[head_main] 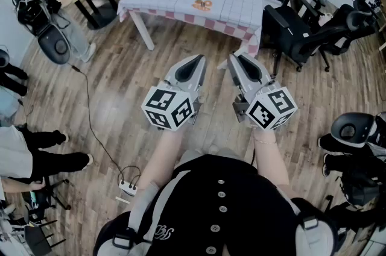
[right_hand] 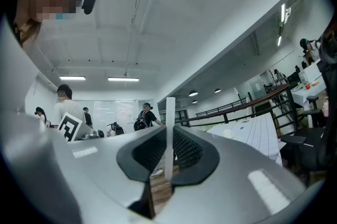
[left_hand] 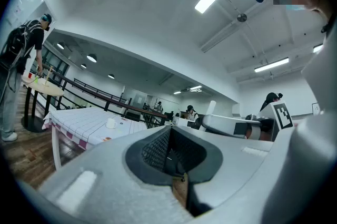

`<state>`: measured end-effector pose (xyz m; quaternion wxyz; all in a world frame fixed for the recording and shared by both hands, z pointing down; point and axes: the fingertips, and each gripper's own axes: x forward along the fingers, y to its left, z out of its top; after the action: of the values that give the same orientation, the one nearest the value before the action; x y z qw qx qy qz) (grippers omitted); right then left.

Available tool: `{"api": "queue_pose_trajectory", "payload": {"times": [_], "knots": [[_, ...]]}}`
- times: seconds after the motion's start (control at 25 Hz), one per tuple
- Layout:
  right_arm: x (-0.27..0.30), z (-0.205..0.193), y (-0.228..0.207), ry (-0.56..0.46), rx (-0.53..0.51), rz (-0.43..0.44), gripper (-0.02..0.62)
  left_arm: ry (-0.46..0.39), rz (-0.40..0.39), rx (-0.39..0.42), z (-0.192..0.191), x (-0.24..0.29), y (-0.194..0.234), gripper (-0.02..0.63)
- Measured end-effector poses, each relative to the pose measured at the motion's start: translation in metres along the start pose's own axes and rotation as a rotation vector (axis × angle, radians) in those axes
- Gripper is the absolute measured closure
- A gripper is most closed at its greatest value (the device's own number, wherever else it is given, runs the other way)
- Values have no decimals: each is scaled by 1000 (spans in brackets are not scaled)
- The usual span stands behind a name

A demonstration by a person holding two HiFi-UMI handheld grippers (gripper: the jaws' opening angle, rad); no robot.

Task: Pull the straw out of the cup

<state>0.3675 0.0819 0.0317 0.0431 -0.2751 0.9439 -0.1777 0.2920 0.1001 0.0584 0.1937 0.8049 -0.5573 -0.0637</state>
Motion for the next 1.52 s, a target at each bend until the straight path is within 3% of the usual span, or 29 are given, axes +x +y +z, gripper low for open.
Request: {"api": "queue_pose_trajectory", "payload": {"times": [0.68, 0.92, 1.52], "knots": [[-2, 4, 10, -10, -19, 15, 565, 29, -10, 26, -6, -6, -4, 607], [-1, -3, 17, -8, 26, 15, 562, 33, -29, 27, -5, -8, -5, 607], [29, -12, 21, -13, 16, -28, 563, 41, -75, 43, 3, -10, 22, 607]]}}
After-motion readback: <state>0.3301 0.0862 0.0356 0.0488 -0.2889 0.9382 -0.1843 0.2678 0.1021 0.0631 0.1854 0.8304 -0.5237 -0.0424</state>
